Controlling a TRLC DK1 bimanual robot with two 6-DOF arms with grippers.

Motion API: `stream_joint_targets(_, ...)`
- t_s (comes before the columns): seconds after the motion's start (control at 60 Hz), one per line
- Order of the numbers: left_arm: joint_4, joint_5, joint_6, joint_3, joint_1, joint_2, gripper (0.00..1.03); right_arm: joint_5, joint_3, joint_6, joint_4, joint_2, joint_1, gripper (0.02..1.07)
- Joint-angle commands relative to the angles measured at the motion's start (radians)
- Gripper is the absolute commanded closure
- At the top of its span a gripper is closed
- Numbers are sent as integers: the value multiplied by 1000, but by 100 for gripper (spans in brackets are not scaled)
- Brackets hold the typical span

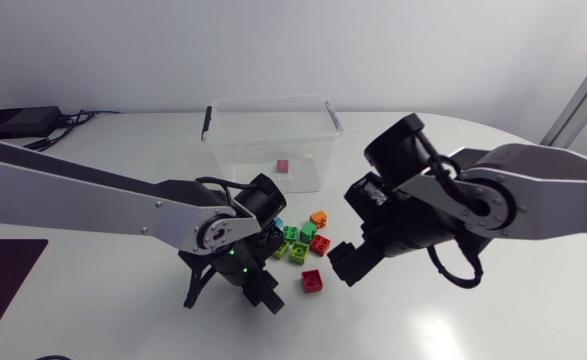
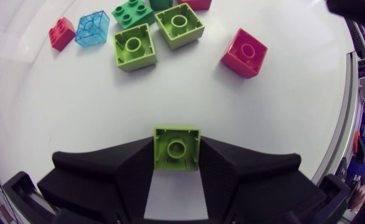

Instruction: Place the duplo bricks in the container

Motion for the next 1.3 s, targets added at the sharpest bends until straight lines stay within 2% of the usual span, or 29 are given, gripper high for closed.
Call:
stream_joint_targets(0.0,-23,8,23,-10,14,-77,71,2,-23,25,5,62,26,7)
stream_joint_targets(0.217,-57,10,30,54,118,-233,71,0,23,38,-1,189,92,7)
stream_joint_targets(0.383,-35,14,32,123,215,-264,71,2,69,48,7,263,95,7)
stream_joint_targets(0.567,94,27,-4,163,284,-265,71,3,143,65,-3,339,121,7)
stream_joint_targets(0.783,206,33,-43,235,320,-212,70,2,195,80,-10,425,130,7)
stream_joint_targets(1.033,330,33,-88,368,346,-78,70,0,209,97,-18,450,155,7)
stream_joint_targets(1.167,388,5,-103,436,366,18,69,2,203,108,-30,448,155,7)
stream_joint_targets(1.233,411,-6,-111,467,385,68,67,2,201,108,-30,447,155,7)
stream_joint_targets(1.283,429,-25,-117,485,397,98,62,2,203,110,-30,447,155,9)
